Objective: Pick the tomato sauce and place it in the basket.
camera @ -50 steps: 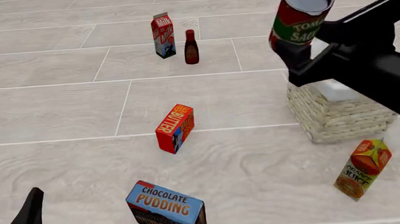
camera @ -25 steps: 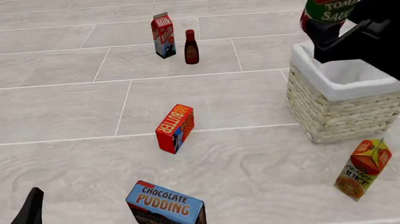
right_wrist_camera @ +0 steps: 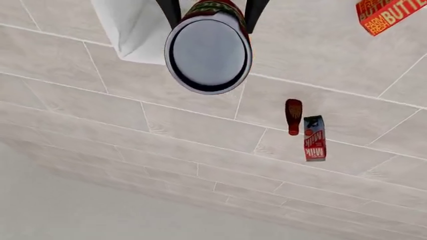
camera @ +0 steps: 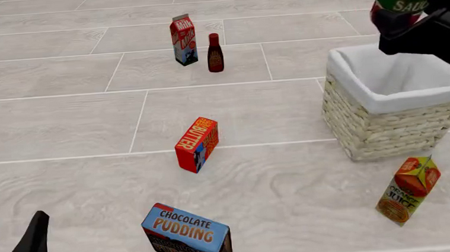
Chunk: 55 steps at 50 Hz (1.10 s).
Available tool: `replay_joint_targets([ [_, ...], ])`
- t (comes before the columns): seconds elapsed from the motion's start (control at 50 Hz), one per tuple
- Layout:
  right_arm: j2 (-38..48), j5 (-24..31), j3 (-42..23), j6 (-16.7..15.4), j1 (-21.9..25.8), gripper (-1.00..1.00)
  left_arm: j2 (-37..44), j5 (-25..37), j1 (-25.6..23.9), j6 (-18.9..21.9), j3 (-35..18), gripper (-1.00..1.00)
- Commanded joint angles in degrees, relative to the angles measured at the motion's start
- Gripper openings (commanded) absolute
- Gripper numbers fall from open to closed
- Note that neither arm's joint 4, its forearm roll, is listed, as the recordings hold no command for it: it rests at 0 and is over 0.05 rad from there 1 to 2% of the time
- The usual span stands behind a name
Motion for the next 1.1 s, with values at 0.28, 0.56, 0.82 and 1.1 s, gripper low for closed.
replay_joint_targets([
  [0.28,4.1,-1.9,0.2,1.4,-6.1,-1.00,0.0,0.0,0.0,0.0,0.0,1.00],
  [0.56,5.8,-2.8,0.5,1.6,-8.3,-1.00,0.0,0.0,0.0,0.0,0.0,1.00],
  [0.82,7.8,-4.0,1.5,1.9,-9.8,-1.00,0.0,0.0,0.0,0.0,0.0,1.00],
  [1.1,10.0,-5.1,2.3,2.1,-10.7,-1.00,0.0,0.0,0.0,0.0,0.0,1.00],
])
